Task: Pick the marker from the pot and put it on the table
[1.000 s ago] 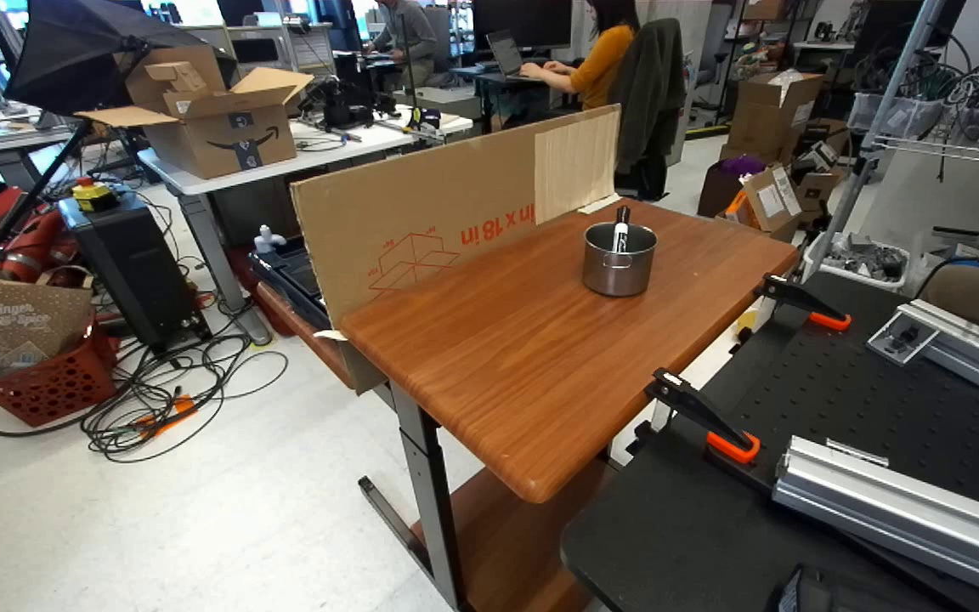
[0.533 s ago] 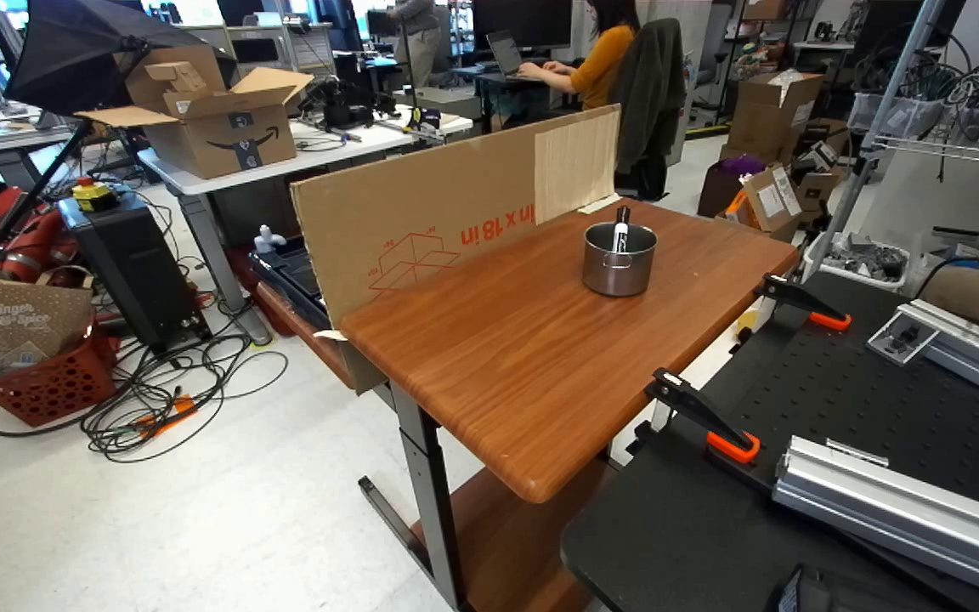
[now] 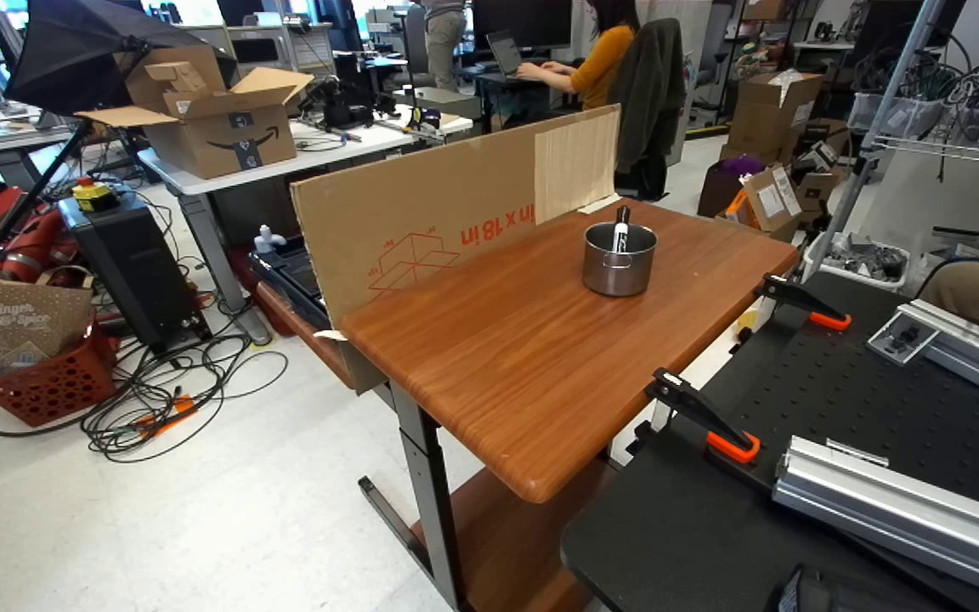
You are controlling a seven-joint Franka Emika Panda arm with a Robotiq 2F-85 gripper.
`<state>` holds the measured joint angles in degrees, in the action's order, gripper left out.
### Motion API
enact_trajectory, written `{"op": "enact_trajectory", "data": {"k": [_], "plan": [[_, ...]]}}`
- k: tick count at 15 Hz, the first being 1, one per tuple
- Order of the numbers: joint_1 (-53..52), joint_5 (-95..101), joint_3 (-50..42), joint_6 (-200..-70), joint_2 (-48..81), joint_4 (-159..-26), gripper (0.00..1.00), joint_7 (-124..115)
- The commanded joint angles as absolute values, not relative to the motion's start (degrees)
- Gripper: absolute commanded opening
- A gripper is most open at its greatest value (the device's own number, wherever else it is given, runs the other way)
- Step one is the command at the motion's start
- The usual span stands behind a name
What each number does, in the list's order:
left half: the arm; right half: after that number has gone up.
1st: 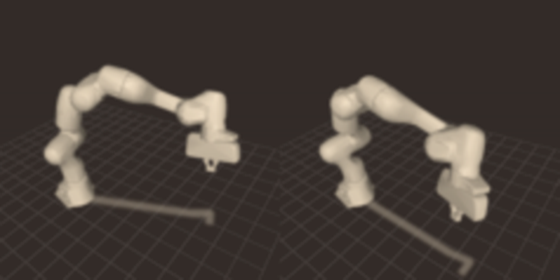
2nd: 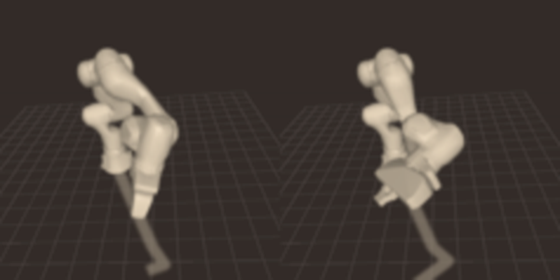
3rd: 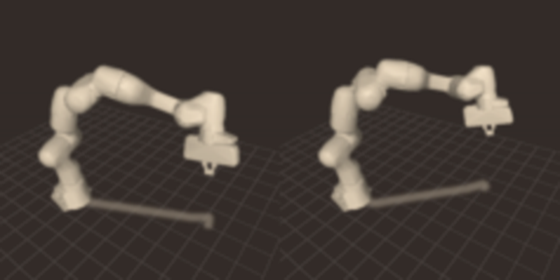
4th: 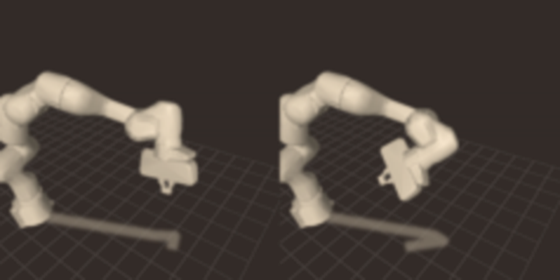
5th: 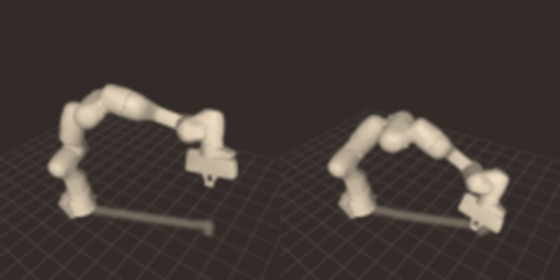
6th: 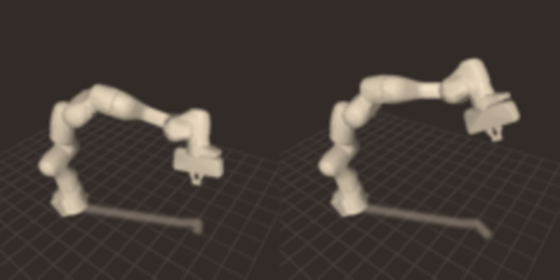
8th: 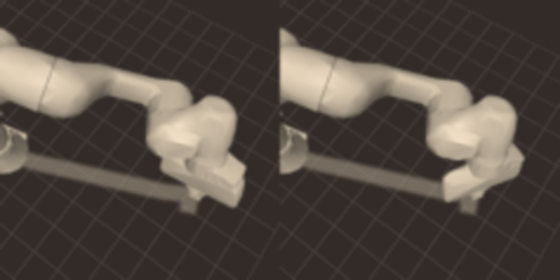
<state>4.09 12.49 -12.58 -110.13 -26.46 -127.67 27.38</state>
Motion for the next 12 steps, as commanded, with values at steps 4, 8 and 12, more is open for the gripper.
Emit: {"op": "enact_trajectory", "data": {"k": [4, 8, 12], "plan": [[3.86, 9.21, -12.95, -109.23, -25.56, -127.69, 1.0, 26.2], [4.07, 2.92, -13.58, -109.64, -24.07, -129.81, 1.0, 22.51], [4.26, -5.89, -13.17, -111.73, -20.09, -131.98, 1.0, 15.17]]}}
